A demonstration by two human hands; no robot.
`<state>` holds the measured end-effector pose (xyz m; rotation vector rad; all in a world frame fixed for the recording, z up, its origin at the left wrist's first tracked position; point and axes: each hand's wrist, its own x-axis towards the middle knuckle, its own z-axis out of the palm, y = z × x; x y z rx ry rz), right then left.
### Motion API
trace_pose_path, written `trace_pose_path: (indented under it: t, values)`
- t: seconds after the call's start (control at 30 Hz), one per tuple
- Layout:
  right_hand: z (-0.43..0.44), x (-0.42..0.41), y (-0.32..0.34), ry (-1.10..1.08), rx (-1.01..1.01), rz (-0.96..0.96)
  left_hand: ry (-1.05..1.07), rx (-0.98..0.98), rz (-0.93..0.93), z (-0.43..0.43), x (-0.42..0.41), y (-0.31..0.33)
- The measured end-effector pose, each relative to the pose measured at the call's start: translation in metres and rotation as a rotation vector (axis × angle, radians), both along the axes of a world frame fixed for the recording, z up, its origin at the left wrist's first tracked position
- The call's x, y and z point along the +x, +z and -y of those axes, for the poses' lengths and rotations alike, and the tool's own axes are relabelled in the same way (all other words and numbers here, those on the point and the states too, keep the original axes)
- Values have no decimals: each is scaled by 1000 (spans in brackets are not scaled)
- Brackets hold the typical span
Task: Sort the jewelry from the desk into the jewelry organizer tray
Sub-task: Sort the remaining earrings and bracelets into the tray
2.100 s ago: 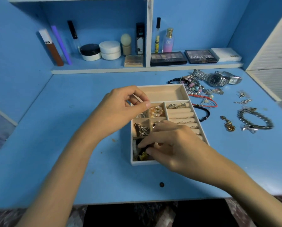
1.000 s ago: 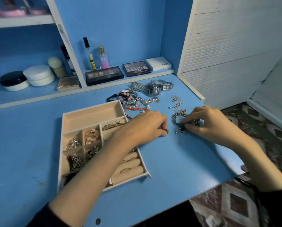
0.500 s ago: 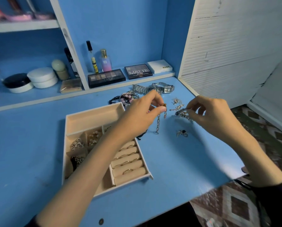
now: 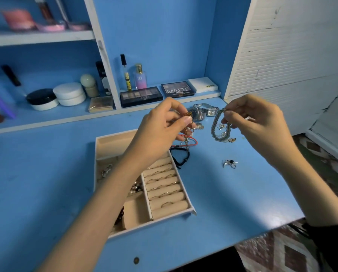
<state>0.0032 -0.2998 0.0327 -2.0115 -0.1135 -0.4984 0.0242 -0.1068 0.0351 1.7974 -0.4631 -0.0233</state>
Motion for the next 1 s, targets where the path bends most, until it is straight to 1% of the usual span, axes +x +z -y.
trace_pose_path:
  t: [0.17, 0.33, 0.43, 0.53, 0.7, 1.0]
  values:
    - [-26, -4, 0, 128, 63, -27, 37, -38, -26, -27, -12, 7]
    - [-59, -10, -3, 272, 106, -47, 115, -29, -35, -65, -27, 8]
    - [-78, -16, -5, 355, 109, -51, 165, -1, -55, -90, -36, 7]
    - [-95, -21, -3, 417, 85, -71, 206, -16, -71, -107, -45, 5]
    - [-114, -26, -2, 465, 90, -102, 251, 9, -99, -125, -54, -1]
    - [-126, -30, -3, 483, 72, -115, 236, 95, -185, -133, -63, -22]
